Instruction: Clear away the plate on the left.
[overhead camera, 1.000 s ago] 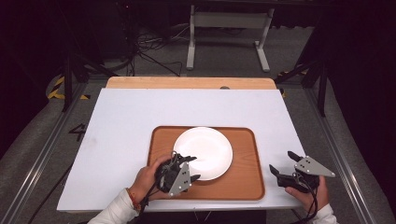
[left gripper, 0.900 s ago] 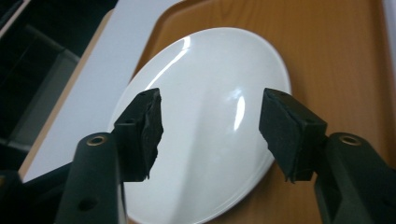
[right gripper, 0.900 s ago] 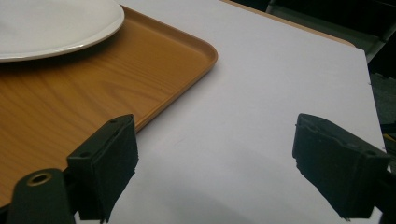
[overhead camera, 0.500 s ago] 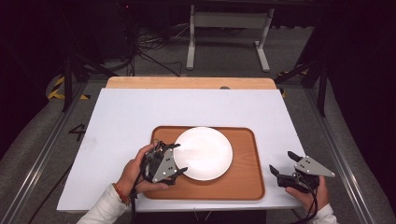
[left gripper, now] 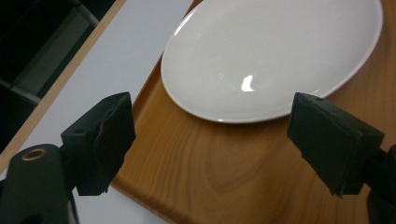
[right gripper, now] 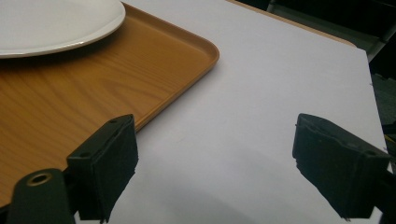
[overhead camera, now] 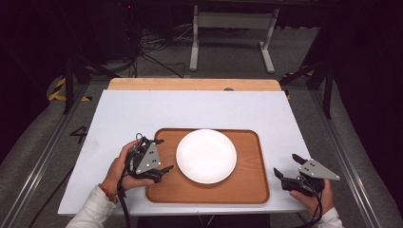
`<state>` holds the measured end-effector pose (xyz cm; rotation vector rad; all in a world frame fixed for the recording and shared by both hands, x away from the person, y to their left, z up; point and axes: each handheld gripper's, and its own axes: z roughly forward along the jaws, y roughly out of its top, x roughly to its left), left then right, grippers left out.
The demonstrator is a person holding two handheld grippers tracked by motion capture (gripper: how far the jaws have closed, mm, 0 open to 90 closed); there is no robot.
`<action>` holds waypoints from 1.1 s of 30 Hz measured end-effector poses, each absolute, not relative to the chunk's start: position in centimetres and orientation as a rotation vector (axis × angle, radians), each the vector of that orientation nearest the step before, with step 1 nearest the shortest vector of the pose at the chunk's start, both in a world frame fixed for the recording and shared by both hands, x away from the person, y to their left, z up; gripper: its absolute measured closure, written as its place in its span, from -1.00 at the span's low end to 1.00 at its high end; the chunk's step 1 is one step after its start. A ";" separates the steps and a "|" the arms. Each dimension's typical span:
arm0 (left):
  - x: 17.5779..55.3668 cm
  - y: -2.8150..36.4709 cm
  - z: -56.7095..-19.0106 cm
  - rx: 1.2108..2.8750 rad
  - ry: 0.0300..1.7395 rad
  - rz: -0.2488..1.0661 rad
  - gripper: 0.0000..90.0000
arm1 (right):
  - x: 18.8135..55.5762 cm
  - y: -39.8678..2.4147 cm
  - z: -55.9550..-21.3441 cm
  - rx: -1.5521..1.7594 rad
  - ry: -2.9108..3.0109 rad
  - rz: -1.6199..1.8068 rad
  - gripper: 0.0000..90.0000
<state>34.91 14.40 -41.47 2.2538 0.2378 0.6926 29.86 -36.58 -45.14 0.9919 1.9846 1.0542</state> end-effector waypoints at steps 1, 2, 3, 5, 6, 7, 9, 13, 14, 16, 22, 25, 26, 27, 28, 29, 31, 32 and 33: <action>34.9 14.4 -41.5 2.254 0.238 0.693 -0.66 | 29.9 -36.6 -45.1 0.992 1.985 1.054 -0.67; 35.0 14.7 -41.6 2.258 0.241 0.696 -0.66 | 29.8 -36.6 -45.1 0.992 1.984 1.055 -0.67; 35.1 14.9 -41.7 2.261 0.251 0.695 -0.68 | 29.8 -36.6 -45.1 0.993 1.984 1.056 -0.67; 35.1 15.3 -41.9 2.265 0.271 0.693 -0.70 | 29.8 -36.6 -45.1 0.995 1.981 1.059 -0.67; 35.1 15.5 -42.0 2.269 0.281 0.696 -0.70 | 29.8 -36.6 -45.1 0.995 1.981 1.059 -0.67; 35.1 15.7 -42.1 2.274 0.281 0.698 -0.71 | 29.8 -36.6 -45.1 0.994 1.981 1.058 -0.67; 35.2 16.3 -42.3 2.278 0.307 0.700 -0.71 | 29.8 -36.6 -45.1 0.995 1.982 1.058 -0.67; 35.2 17.2 -42.5 2.281 0.331 0.698 -0.71 | 29.8 -36.7 -45.1 0.995 1.981 1.057 -0.67; 35.2 17.4 -42.6 2.277 0.345 0.697 -0.71 | 29.8 -36.7 -45.1 0.995 1.980 1.058 -0.67; 35.2 18.0 -42.8 2.279 0.368 0.698 -0.72 | 29.8 -36.7 -45.1 0.998 1.979 1.057 -0.67; 35.2 19.8 -43.5 2.282 0.436 0.698 -0.71 | 29.8 -36.7 -45.1 0.999 1.979 1.057 -0.67; 35.2 20.8 -44.0 2.280 0.483 0.680 -0.71 | 29.8 -36.7 -45.1 0.999 1.978 1.057 -0.67; 35.1 21.1 -44.1 2.282 0.491 0.680 -0.71 | 29.8 -36.7 -45.1 0.999 1.978 1.059 -0.67; 35.1 21.4 -44.2 2.280 0.502 0.684 -0.71 | 29.8 -36.7 -45.1 0.998 1.978 1.059 -0.67; 35.0 21.6 -44.3 2.278 0.509 0.683 -0.71 | 29.8 -36.7 -45.1 0.997 1.979 1.058 -0.67; 34.9 21.9 -44.5 2.277 0.516 0.680 -0.71 | 29.8 -36.7 -45.1 0.997 1.978 1.058 -0.67; 34.8 22.4 -44.7 2.274 0.535 0.668 -0.70 | 29.9 -36.8 -45.1 0.996 1.977 1.058 -0.67; 34.8 22.6 -44.8 2.275 0.542 0.667 -0.70 | 29.9 -36.8 -45.1 0.997 1.977 1.058 -0.67; 34.7 22.8 -45.0 2.279 0.548 0.664 -0.70 | 29.9 -36.8 -45.1 0.997 1.977 1.061 -0.67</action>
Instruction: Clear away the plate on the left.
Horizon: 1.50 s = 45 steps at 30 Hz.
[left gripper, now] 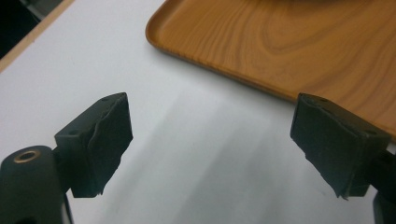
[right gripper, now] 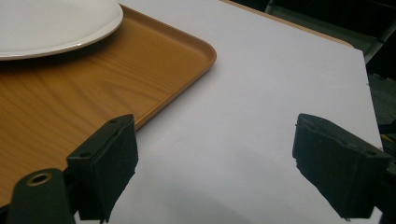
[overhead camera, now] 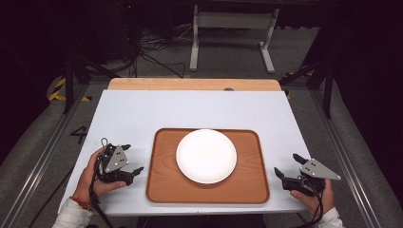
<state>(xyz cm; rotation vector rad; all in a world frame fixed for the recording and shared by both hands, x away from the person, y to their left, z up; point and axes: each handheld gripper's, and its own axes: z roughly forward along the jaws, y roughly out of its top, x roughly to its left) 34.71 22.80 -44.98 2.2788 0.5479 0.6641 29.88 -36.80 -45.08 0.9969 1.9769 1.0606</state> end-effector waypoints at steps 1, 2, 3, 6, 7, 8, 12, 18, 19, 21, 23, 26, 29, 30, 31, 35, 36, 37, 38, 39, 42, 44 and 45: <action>34.6 23.0 -45.1 2.283 0.556 0.669 -0.70 | 29.9 -36.8 -45.1 0.998 1.977 1.058 -0.67; 34.6 23.2 -45.2 2.282 0.558 0.666 -0.70 | 29.9 -36.8 -45.1 0.999 1.976 1.060 -0.67; 34.5 23.3 -45.2 2.278 0.564 0.659 -0.70 | 29.9 -36.8 -45.1 1.001 1.976 1.062 -0.67; 34.3 24.0 -45.5 2.265 0.586 0.657 -0.70 | 29.9 -36.7 -45.1 1.001 1.977 1.059 -0.67; 34.2 24.2 -45.5 2.259 0.598 0.658 -0.70 | 29.8 -36.7 -45.0 1.002 1.977 1.059 -0.67; 34.1 24.5 -45.6 2.253 0.607 0.654 -0.70 | 29.9 -36.7 -45.1 1.003 1.976 1.059 -0.67; 33.7 25.5 -45.9 2.219 0.648 0.637 -0.71 | 29.9 -36.8 -45.1 1.006 1.976 1.058 -0.67; 33.1 27.0 -45.9 2.140 0.706 0.613 -0.71 | 29.9 -36.9 -45.1 1.007 1.976 1.059 -0.67; 33.1 27.2 -45.9 2.132 0.713 0.608 -0.71 | 29.9 -36.9 -45.1 1.006 1.976 1.059 -0.67; 32.9 27.4 -45.9 2.120 0.720 0.605 -0.71 | 29.9 -37.0 -45.1 1.004 1.974 1.059 -0.67; 32.7 27.7 -45.8 2.091 0.734 0.598 -0.71 | 29.8 -37.1 -45.1 1.011 1.969 1.067 -0.67; 32.6 27.9 -45.7 2.074 0.737 0.589 -0.71 | 29.9 -37.1 -45.1 1.011 1.969 1.070 -0.67; 32.5 28.0 -45.5 2.051 0.742 0.576 -0.71 | 29.9 -37.0 -45.0 1.007 1.970 1.072 -0.67; 32.5 27.9 -45.5 2.051 0.741 0.579 -0.71 | 29.9 -36.9 -45.0 1.002 1.971 1.076 -0.67; 32.5 27.9 -45.5 2.049 0.742 0.578 -0.71 | 29.9 -36.8 -45.0 0.997 1.973 1.077 -0.67; 32.5 27.7 -45.4 2.057 0.731 0.580 -0.72 | 29.8 -36.8 -45.0 0.993 1.977 1.072 -0.67; 32.4 27.7 -45.4 2.060 0.728 0.581 -0.72 | 29.8 -36.8 -45.0 0.993 1.976 1.072 -0.67; 32.4 27.7 -45.4 2.060 0.724 0.580 -0.71 | 29.8 -36.8 -45.0 0.992 1.975 1.071 -0.67; 32.4 27.7 -45.5 2.058 0.721 0.577 -0.71 | 29.8 -36.7 -45.0 0.992 1.975 1.072 -0.67; 32.3 27.6 -45.5 2.061 0.720 0.575 -0.72 | 29.8 -36.7 -44.9 0.991 1.975 1.071 -0.67; 32.3 27.4 -45.4 2.069 0.708 0.584 -0.72 | 29.7 -36.4 -44.9 0.984 1.980 1.061 -0.67; 32.2 27.4 -45.4 2.063 0.706 0.581 -0.72 | 29.7 -36.3 -44.8 0.983 1.982 1.059 -0.67; 32.2 27.4 -45.3 2.061 0.702 0.582 -0.72 | 29.7 -36.3 -44.8 0.980 1.983 1.059 -0.67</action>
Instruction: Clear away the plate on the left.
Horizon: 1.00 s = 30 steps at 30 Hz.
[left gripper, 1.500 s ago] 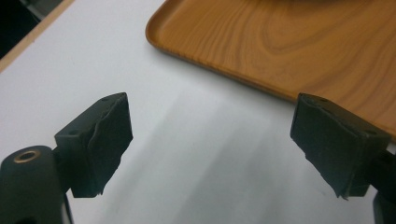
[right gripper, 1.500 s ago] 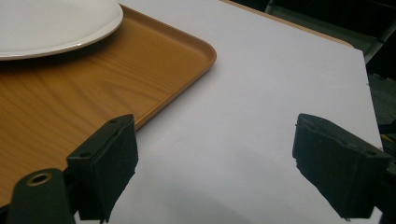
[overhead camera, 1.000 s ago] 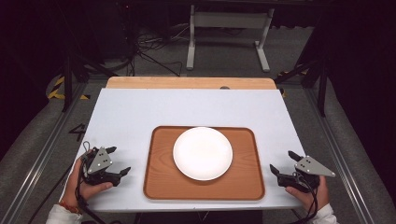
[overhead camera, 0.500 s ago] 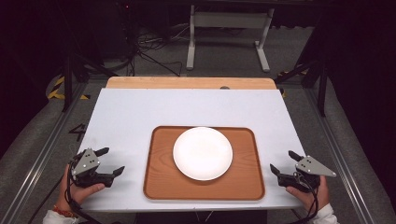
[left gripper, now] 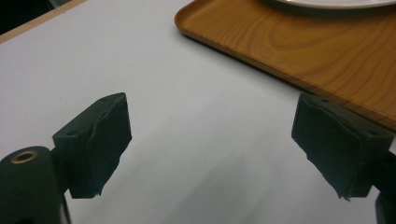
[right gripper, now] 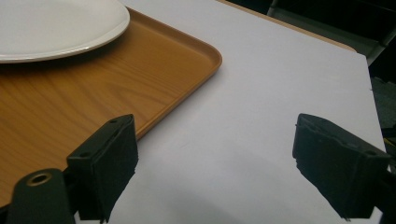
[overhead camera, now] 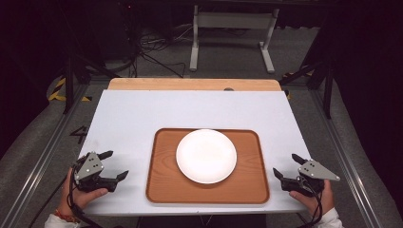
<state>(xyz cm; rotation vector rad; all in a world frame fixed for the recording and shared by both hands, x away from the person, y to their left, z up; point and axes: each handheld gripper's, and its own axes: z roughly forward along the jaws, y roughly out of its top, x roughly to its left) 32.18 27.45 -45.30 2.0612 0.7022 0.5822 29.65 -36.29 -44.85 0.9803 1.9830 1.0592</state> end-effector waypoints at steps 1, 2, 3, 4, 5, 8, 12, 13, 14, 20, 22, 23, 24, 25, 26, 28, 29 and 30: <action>32.2 27.5 -45.3 2.056 0.706 0.585 -0.72 | 29.7 -36.3 -44.9 0.979 1.983 1.058 -0.67; 32.2 27.5 -45.3 2.053 0.707 0.582 -0.71 | 29.7 -36.3 -44.9 0.982 1.984 1.059 -0.67; 32.2 27.5 -45.3 2.053 0.708 0.582 -0.71 | 29.7 -36.3 -44.9 0.984 1.985 1.059 -0.67; 32.2 27.5 -45.3 2.054 0.711 0.582 -0.71 | 29.7 -36.3 -44.9 0.984 1.985 1.059 -0.67; 32.2 27.5 -45.3 2.057 0.709 0.583 -0.71 | 29.8 -36.4 -45.0 0.984 1.985 1.060 -0.67; 32.2 27.4 -45.4 2.062 0.710 0.582 -0.71 | 29.8 -36.4 -45.0 0.987 1.985 1.061 -0.67; 32.2 27.3 -45.3 2.061 0.709 0.579 -0.71 | 29.8 -36.4 -45.0 0.987 1.986 1.062 -0.67; 32.2 27.3 -45.3 2.062 0.711 0.581 -0.71 | 29.8 -36.4 -45.0 0.987 1.986 1.061 -0.67; 32.3 27.3 -45.3 2.066 0.705 0.580 -0.71 | 29.8 -36.4 -45.0 0.987 1.986 1.062 -0.67; 32.3 27.2 -45.3 2.067 0.710 0.584 -0.71 | 29.8 -36.5 -45.1 0.985 1.990 1.068 -0.67; 32.3 27.2 -45.3 2.069 0.708 0.584 -0.71 | 29.8 -36.5 -45.1 0.986 1.989 1.066 -0.67; 32.4 27.2 -45.3 2.072 0.706 0.583 -0.71 | 29.8 -36.6 -45.1 0.989 1.988 1.067 -0.67; 32.4 27.2 -45.4 2.074 0.708 0.582 -0.71 | 29.9 -36.6 -45.1 0.987 1.987 1.070 -0.67; 32.4 27.2 -45.4 2.074 0.710 0.582 -0.71 | 29.9 -36.6 -45.0 0.986 1.987 1.071 -0.67; 32.5 27.2 -45.4 2.073 0.711 0.580 -0.71 | 29.9 -36.6 -45.0 0.988 1.987 1.069 -0.67; 32.5 27.2 -45.4 2.079 0.709 0.581 -0.71 | 29.9 -36.5 -45.1 0.988 1.988 1.069 -0.67; 32.5 27.1 -45.5 2.077 0.712 0.578 -0.71 | 29.9 -36.5 -45.1 0.990 1.991 1.069 -0.67; 32.5 27.1 -45.4 2.081 0.710 0.580 -0.71 | 29.9 -36.5 -45.2 0.990 1.991 1.071 -0.67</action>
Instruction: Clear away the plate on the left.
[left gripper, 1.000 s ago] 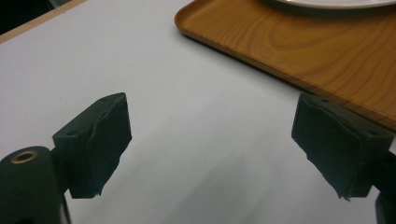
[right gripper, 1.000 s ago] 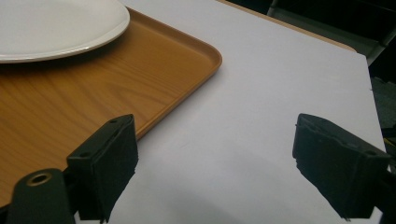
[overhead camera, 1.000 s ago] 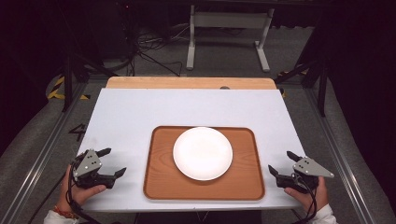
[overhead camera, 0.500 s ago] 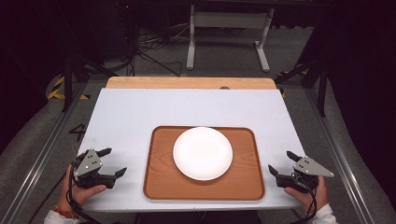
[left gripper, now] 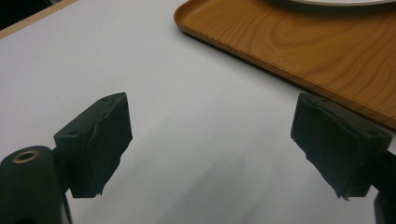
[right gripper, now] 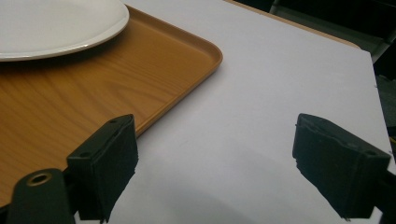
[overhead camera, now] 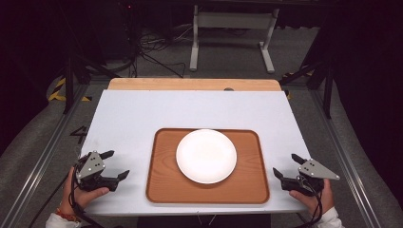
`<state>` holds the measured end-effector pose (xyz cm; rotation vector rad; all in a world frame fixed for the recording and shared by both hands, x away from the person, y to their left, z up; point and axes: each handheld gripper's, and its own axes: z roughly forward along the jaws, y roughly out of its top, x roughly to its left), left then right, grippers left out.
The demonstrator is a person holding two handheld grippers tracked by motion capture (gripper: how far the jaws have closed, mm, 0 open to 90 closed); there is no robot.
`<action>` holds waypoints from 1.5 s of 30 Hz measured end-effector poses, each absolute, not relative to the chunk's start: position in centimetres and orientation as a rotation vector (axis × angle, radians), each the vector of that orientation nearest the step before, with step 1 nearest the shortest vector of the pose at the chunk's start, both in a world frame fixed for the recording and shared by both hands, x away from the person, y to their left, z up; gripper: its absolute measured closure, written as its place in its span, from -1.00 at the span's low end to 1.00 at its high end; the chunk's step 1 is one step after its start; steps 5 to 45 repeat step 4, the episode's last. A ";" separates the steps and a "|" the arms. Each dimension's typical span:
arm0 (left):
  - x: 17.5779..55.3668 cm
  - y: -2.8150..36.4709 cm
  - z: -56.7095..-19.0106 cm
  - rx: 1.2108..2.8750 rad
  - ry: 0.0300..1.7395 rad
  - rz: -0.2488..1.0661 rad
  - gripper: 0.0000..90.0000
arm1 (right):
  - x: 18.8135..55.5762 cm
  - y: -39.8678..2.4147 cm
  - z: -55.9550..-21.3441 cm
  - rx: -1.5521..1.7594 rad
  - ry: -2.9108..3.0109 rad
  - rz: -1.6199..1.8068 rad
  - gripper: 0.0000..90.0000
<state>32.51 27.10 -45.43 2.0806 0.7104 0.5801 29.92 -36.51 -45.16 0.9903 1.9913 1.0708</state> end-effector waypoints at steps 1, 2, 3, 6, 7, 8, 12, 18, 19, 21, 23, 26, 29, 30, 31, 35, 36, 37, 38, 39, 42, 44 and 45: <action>32.5 27.1 -45.4 2.081 0.710 0.580 -0.71 | 29.9 -36.5 -45.2 0.989 1.991 1.069 -0.67; 32.5 27.0 -45.4 2.078 0.712 0.577 -0.71 | 29.9 -36.5 -45.2 0.989 1.991 1.069 -0.67; 32.6 26.9 -45.4 2.080 0.706 0.577 -0.70 | 29.9 -36.6 -45.1 0.992 1.990 1.073 -0.67; 32.6 26.9 -45.4 2.080 0.706 0.577 -0.70 | 29.8 -36.7 -45.1 0.997 1.986 1.075 -0.67; 32.6 26.9 -45.4 2.080 0.706 0.577 -0.70 | 29.8 -36.7 -45.1 0.997 1.986 1.075 -0.67; 32.6 26.9 -45.4 2.080 0.706 0.577 -0.70 | 29.8 -36.7 -45.1 0.997 1.986 1.075 -0.67; 32.6 26.9 -45.4 2.080 0.706 0.577 -0.70 | 29.8 -36.7 -45.1 0.997 1.986 1.075 -0.67; 32.6 26.9 -45.4 2.080 0.706 0.577 -0.70 | 29.8 -36.7 -45.1 0.997 1.986 1.075 -0.67; 32.6 26.9 -45.4 2.080 0.706 0.577 -0.70 | 29.8 -36.7 -45.1 0.997 1.986 1.075 -0.67; 32.6 26.9 -45.4 2.080 0.706 0.577 -0.70 | 29.8 -36.7 -45.1 0.997 1.986 1.075 -0.67; 32.6 26.9 -45.4 2.080 0.706 0.577 -0.70 | 29.8 -36.7 -45.1 0.997 1.986 1.075 -0.67; 32.6 26.9 -45.4 2.080 0.706 0.577 -0.70 | 29.8 -36.7 -45.1 0.997 1.986 1.075 -0.67; 32.6 26.9 -45.4 2.080 0.706 0.577 -0.70 | 29.8 -36.7 -45.1 0.997 1.986 1.075 -0.67; 32.6 26.9 -45.4 2.080 0.706 0.577 -0.70 | 29.8 -36.7 -45.1 0.997 1.986 1.075 -0.67; 32.6 26.9 -45.4 2.080 0.706 0.577 -0.70 | 29.8 -36.7 -45.1 0.997 1.986 1.075 -0.67; 32.6 26.9 -45.4 2.080 0.706 0.577 -0.70 | 29.8 -36.7 -45.1 0.997 1.986 1.075 -0.67; 32.6 26.9 -45.4 2.080 0.706 0.577 -0.70 | 29.8 -36.7 -45.1 0.997 1.986 1.075 -0.67; 32.6 26.9 -45.4 2.080 0.706 0.577 -0.70 | 29.8 -36.7 -45.1 0.997 1.986 1.075 -0.67; 32.6 26.9 -45.4 2.080 0.706 0.577 -0.70 | 29.8 -36.7 -45.1 0.997 1.986 1.075 -0.67; 32.6 26.9 -45.4 2.080 0.706 0.577 -0.70 | 29.8 -36.7 -45.1 0.997 1.986 1.075 -0.67; 32.6 26.9 -45.4 2.080 0.706 0.577 -0.70 | 29.8 -36.7 -45.1 0.997 1.986 1.075 -0.67; 32.6 26.9 -45.4 2.080 0.706 0.577 -0.70 | 29.8 -36.7 -45.1 0.997 1.986 1.075 -0.67; 32.6 26.9 -45.4 2.080 0.706 0.577 -0.70 | 29.8 -36.7 -45.1 0.997 1.986 1.075 -0.67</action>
